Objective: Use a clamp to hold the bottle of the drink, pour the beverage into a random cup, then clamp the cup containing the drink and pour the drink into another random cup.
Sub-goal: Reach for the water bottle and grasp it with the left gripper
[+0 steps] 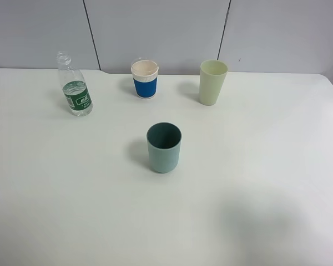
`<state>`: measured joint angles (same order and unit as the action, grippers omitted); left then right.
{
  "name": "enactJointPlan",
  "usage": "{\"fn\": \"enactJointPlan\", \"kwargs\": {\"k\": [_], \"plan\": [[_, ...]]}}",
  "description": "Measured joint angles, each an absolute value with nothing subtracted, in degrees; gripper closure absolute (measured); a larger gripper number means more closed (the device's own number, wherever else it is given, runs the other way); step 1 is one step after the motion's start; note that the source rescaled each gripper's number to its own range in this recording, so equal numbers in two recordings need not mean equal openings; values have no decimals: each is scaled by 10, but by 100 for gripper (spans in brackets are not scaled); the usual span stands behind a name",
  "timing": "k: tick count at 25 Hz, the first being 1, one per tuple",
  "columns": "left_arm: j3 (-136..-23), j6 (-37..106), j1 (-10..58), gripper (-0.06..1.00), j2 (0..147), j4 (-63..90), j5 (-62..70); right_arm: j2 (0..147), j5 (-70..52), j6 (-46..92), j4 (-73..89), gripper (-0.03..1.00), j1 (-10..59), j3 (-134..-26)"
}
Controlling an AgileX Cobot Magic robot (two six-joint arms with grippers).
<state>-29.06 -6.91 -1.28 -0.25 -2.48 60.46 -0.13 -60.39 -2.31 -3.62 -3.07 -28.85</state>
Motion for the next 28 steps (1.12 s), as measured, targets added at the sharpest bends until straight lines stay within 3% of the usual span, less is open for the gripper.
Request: {"fn": "enactJointPlan", "kwargs": {"k": [13, 28], "plan": [[-295, -68, -13, -6, 13, -25, 593, -1, -604, -23, -36, -3, -31, -288], [-311, 0, -13, -6, 255, 0, 322, -1, -604, -23, -36, -3, -31, -288]]}}
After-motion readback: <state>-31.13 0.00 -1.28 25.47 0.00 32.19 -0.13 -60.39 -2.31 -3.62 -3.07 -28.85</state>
